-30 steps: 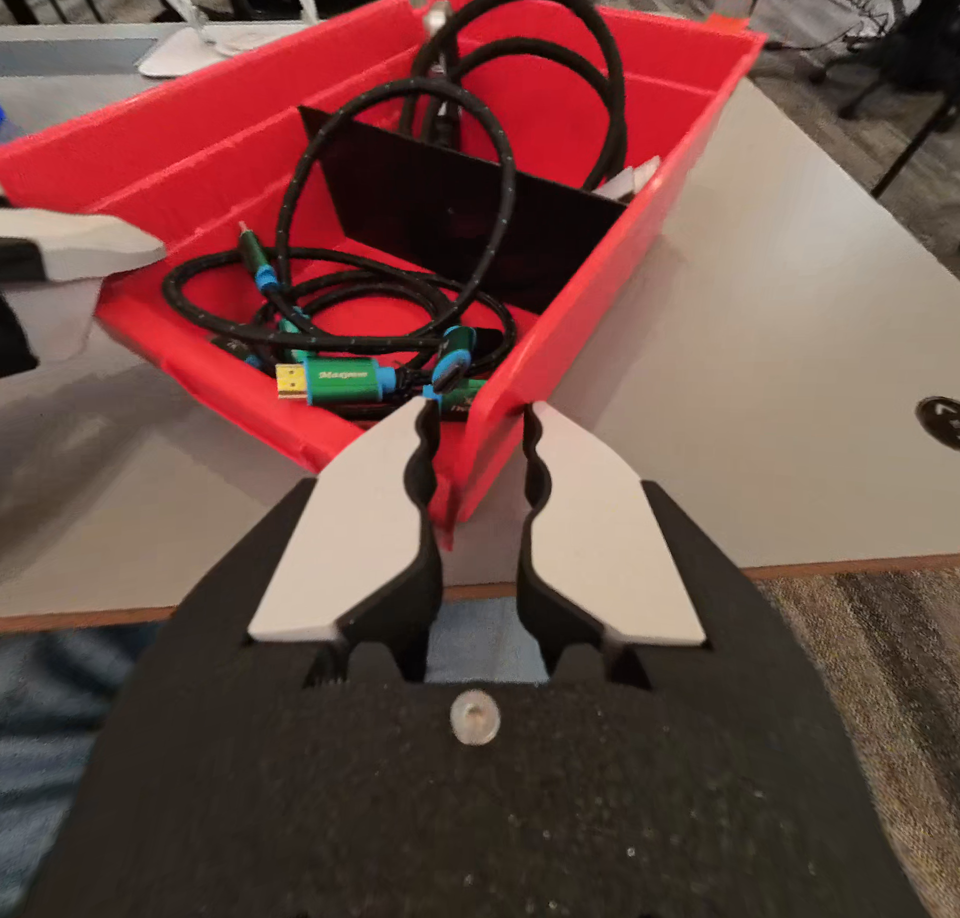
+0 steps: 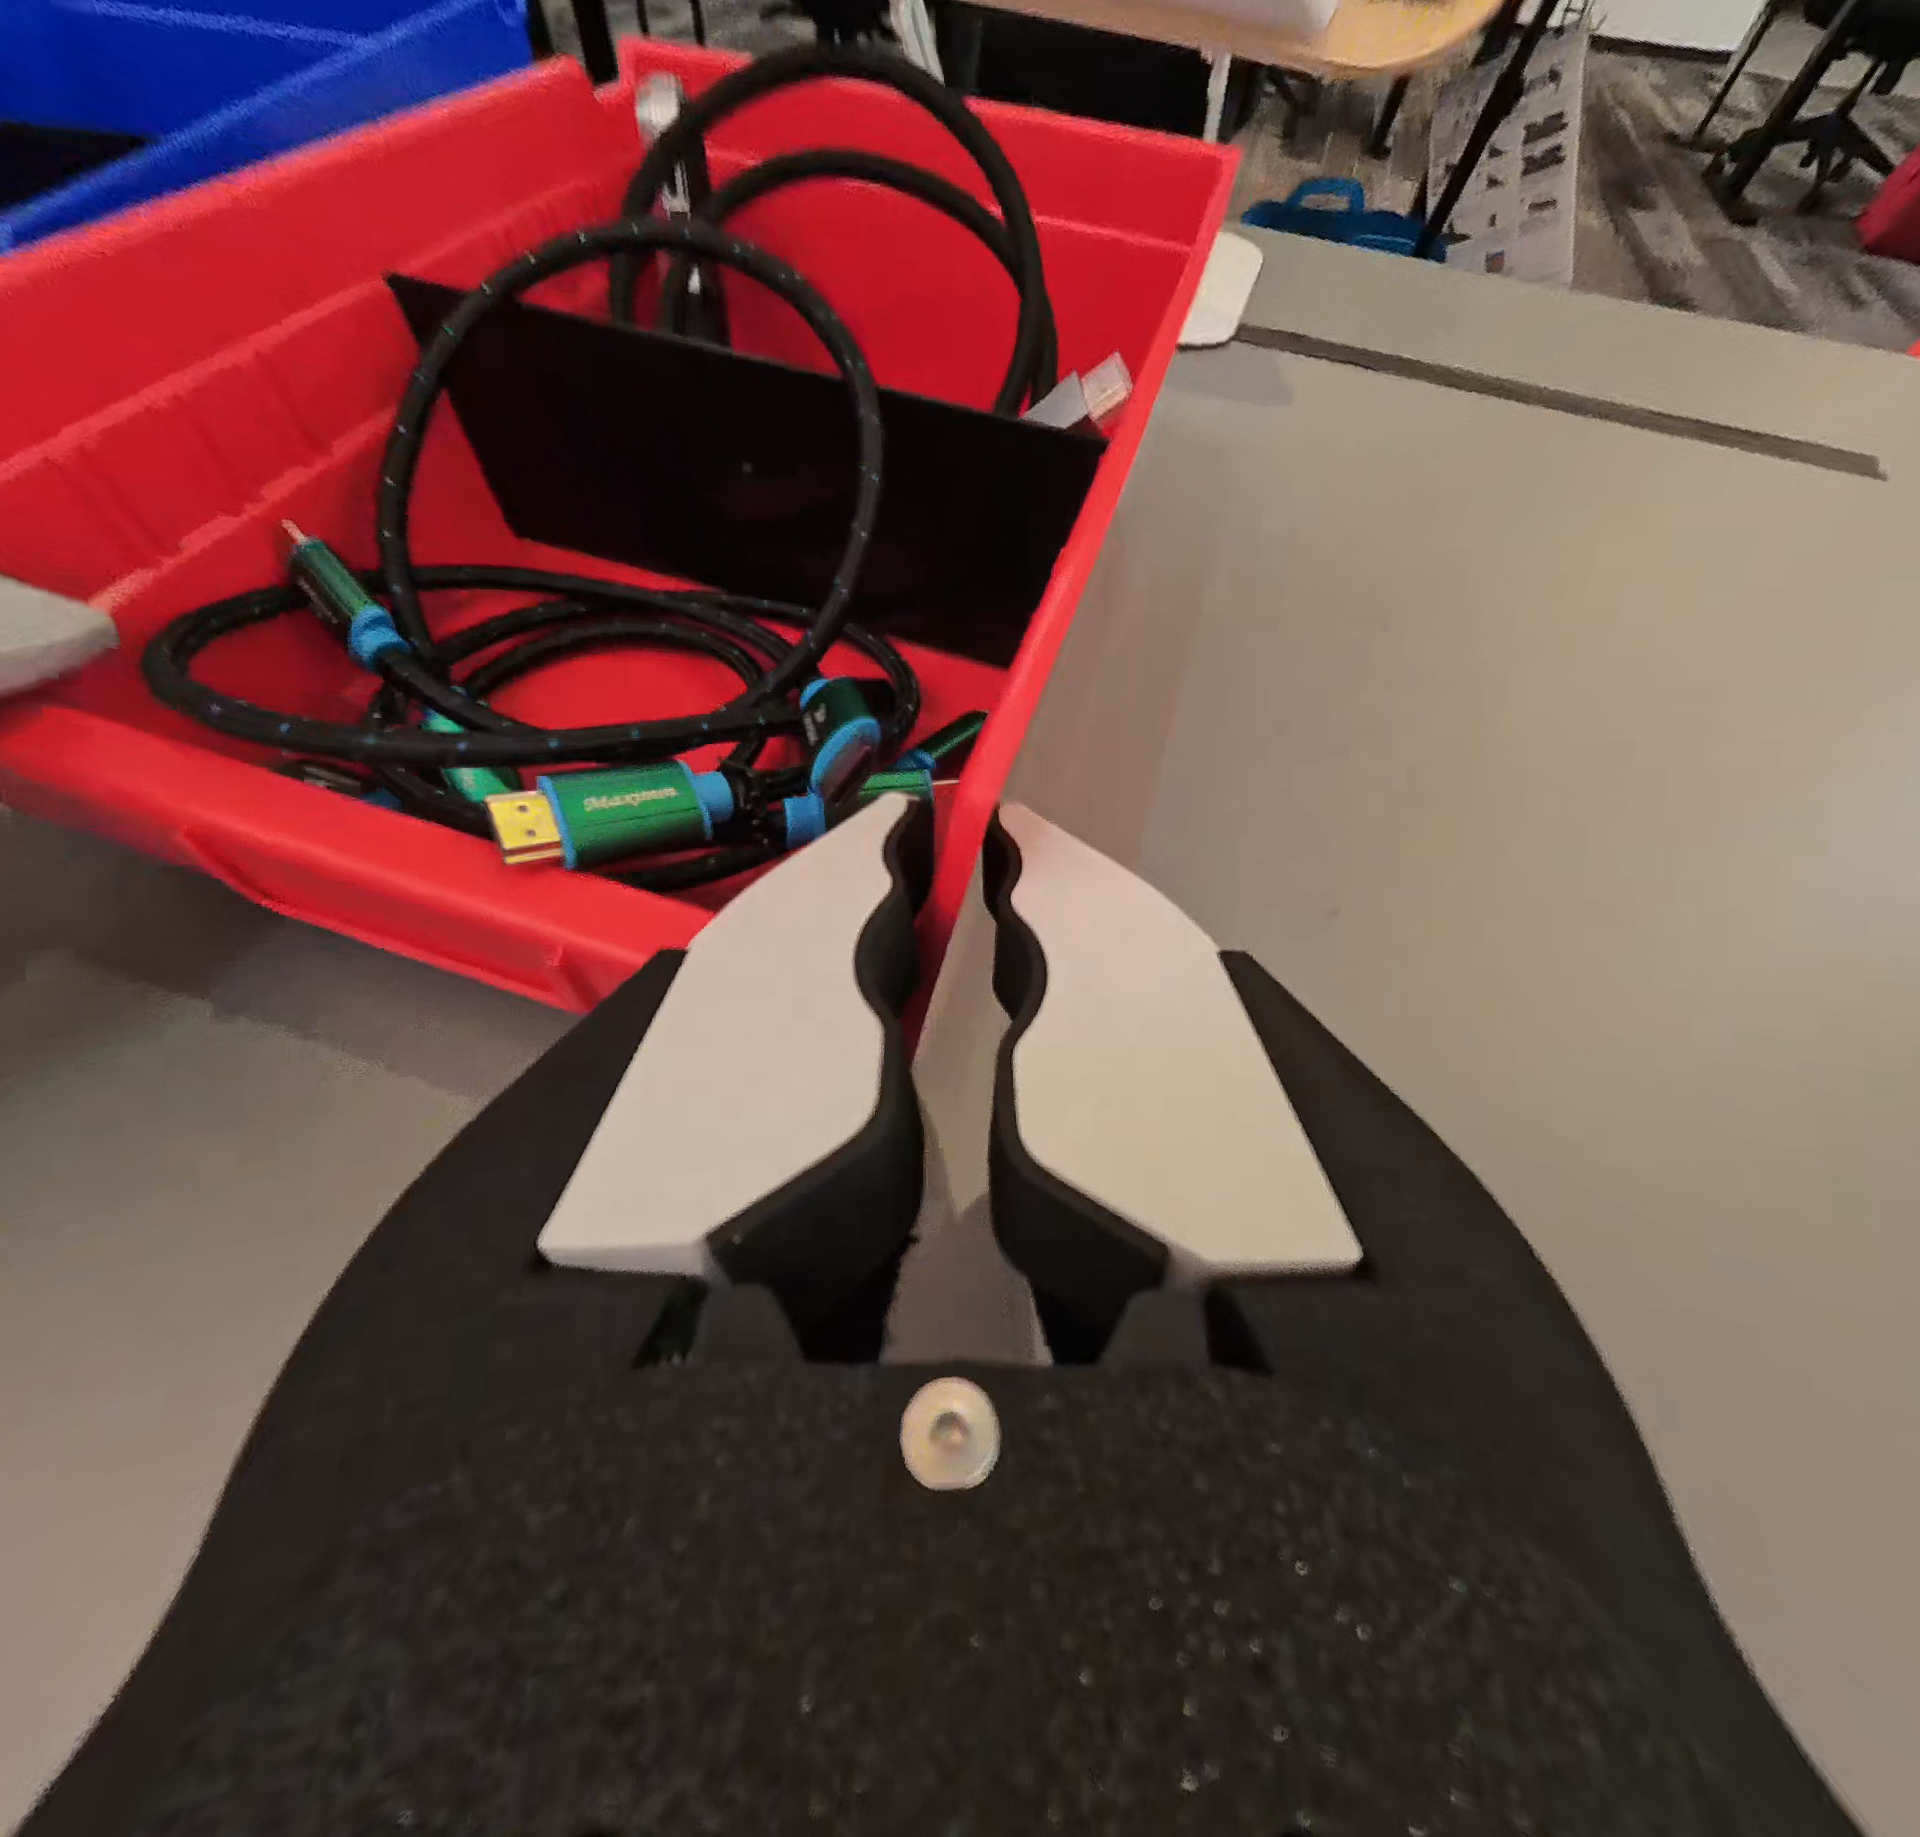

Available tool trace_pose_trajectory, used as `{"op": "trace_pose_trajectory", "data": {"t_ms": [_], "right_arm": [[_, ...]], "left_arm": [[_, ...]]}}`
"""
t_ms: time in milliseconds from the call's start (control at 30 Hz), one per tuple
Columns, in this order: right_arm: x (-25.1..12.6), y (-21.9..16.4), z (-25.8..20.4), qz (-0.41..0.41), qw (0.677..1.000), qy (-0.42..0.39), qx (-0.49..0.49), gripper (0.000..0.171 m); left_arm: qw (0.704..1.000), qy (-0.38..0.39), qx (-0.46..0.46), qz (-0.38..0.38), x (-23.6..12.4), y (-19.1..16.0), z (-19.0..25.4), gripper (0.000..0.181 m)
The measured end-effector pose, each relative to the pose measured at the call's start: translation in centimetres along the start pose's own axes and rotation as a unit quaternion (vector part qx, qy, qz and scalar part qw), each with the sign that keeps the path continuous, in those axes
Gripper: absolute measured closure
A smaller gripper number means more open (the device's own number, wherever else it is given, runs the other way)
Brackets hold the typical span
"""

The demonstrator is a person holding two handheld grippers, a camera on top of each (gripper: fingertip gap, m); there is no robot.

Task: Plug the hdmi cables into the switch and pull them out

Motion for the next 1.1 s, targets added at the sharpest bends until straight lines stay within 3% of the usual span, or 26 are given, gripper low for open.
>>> {"op": "trace_pose_trajectory", "data": {"t_ms": [100,167,267,333,467,533,633,733,800,833,867,1000,1100], "right_arm": [[0.0,0.0,0.4,-0.011,0.998,0.051,0.016,0.159],[-0.3,-0.2,0.7,-0.014,0.995,0.097,0.033,0.154],[-1.7,0.1,1.9,0.009,0.989,0.135,0.052,0.145],[-2.6,0.6,2.8,0.032,0.99,0.132,0.047,0.139],[-4.0,1.8,3.3,0.086,0.992,0.093,-0.005,0.144],[-4.7,2.3,2.9,0.111,0.99,0.073,-0.044,0.145],[-5.9,2.6,0.8,0.145,0.982,0.045,-0.111,0.147],[-6.9,2.1,-3.8,0.157,0.97,0.073,-0.169,0.148],[-7.2,1.0,-7.9,0.14,0.963,0.127,-0.192,0.146],[-7.4,0.6,-9.8,0.13,0.959,0.15,-0.203,0.146],[-7.6,0.2,-11.7,0.122,0.955,0.166,-0.214,0.146],[-6.5,0.3,-17.7,0.093,0.944,0.201,-0.244,0.137],[-3.6,1.1,-19.8,0.046,0.961,0.168,-0.216,0.121]], "left_arm": [[0.997,-0.07,0.027,0.031,-1.5,0.1,0.6,0.132],[0.991,-0.083,0.01,0.107,-4.0,1.2,-0.2,0.118],[0.973,-0.035,-0.048,0.225,-8.5,2.3,-4.0,0.11],[0.962,0.034,-0.091,0.256,-11.0,1.6,-8.3,0.099],[0.938,0.17,-0.194,0.232,-14.3,-3.0,-17.3,0.117],[0.94,0.17,-0.227,0.189,-13.8,-4.6,-19.3,0.117],[0.953,0.176,-0.226,0.099,-10.8,-5.6,-19.9,0.117],[0.957,0.202,-0.206,0.016,-7.0,-5.9,-20.5,0.122],[0.954,0.192,-0.23,-0.002,-5.3,-6.1,-21.0,0.141],[0.957,0.166,-0.238,-0.001,-4.7,-6.1,-20.9,0.16],[0.958,0.154,-0.242,0.001,-4.5,-6.1,-20.8,0.174],[0.959,0.179,-0.215,-0.041,-6.1,-7.0,-20.5,0.179],[0.951,0.172,-0.255,-0.035,-8.7,-8.7,-19.4,0.179]]}}
Point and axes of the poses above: each gripper's, where its closed fingertips meet, x out along the fingers, y out of its top, z = x × y across the jaws, the point moved 5 cm from there along -x, back along the fingers, and after that the axes turned 8 degrees about -z, right-handed, at the moved point
